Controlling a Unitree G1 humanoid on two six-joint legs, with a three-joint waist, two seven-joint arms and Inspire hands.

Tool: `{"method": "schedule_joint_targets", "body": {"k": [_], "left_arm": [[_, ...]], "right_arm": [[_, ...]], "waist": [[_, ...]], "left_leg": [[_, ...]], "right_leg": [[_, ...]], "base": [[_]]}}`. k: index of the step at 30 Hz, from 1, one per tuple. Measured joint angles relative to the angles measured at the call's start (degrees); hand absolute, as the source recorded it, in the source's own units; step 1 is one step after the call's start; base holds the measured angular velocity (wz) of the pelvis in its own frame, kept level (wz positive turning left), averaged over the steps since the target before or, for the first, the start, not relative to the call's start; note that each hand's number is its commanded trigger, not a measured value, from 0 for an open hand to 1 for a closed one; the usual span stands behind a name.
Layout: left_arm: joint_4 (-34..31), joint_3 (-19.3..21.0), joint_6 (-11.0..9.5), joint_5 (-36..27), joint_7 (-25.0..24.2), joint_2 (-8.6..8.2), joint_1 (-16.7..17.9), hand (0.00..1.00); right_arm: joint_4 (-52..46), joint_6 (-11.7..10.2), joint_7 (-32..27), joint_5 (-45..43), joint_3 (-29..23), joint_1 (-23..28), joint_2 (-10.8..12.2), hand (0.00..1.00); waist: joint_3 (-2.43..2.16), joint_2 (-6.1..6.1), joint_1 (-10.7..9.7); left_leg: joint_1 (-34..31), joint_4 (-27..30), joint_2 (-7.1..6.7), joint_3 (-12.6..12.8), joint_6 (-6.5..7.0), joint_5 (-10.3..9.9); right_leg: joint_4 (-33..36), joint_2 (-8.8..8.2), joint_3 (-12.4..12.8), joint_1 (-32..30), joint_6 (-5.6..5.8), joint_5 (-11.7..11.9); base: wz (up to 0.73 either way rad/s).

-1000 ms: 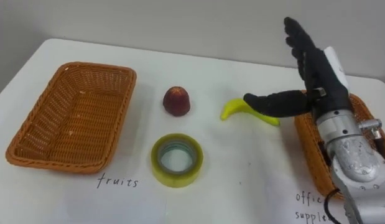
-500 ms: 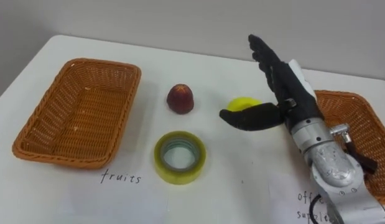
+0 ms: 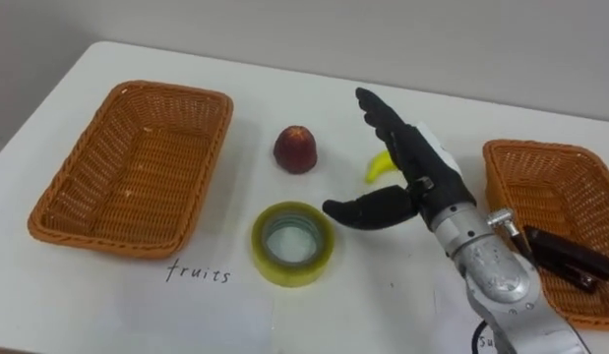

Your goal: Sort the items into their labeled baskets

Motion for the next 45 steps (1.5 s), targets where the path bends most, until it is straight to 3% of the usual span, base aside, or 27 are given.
{"method": "schedule_joint_targets", "body": {"k": [4, 7, 20, 34, 45], "left_arm": [[0.7, -0.5, 0.0, 0.0, 1.2, -0.08, -0.3, 0.0], [0.7, -0.6, 0.0, 0.0, 1.3, -0.18, -0.3, 0.0], [0.7, -0.5, -0.4, 0.0, 2.0, -0.88, -1.0, 0.0], [0.7, -0.5, -0.3, 0.0, 2.1, -1.32, -0.9, 0.0], [0.8, -0.4, -0.3, 0.0, 1.1, -1.28, -0.9, 0.0]], "right_arm": [[2.8, -0.2, -0.7, -0.3, 0.3, 0.0, 0.4, 0.0], [5.2, -0.7, -1.5, -0.4, 0.3, 0.0, 1.1, 0.0], [6.0, -1.4, -2.7, -2.5, 2.0, 0.0, 3.9, 0.0], [6.0, -1.4, -2.7, -2.6, 2.3, 0.0, 4.1, 0.0], [6.0, -1.4, -1.8, -2.8, 5.3, 0.0, 4.0, 0.0]], "waist": [[0.25, 0.46, 0.0], [0.03, 0.48, 0.2], [-0.12, 0.32, 0.4], [-0.08, 0.25, 0.7], [0.05, 0.26, 1.0]], "left_leg": [[0.0, 0.0, 0.02, -0.1, 0.0, 0.0], [0.0, 0.0, 0.0, -0.1, 0.0, 0.0], [0.1, 0.0, -0.06, -0.4, 0.0, 0.0], [0.5, -0.2, -0.09, -0.9, 0.0, 0.0], [0.5, -0.2, -0.14, -1.3, -0.01, 0.0]], "right_leg": [[-0.1, 0.03, 0.0, 0.0, 0.0, 0.0], [-0.1, 0.0, -0.1, 0.0, 0.0, 0.0], [-0.6, -0.02, -0.3, 0.5, 0.01, 0.0], [-0.8, -0.01, -0.6, 1.1, 0.01, 0.0], [-0.8, -0.06, -1.2, 1.3, 0.01, 0.0]], "base": [[0.0], [0.0], [0.0], [0.01], [0.01]]}}
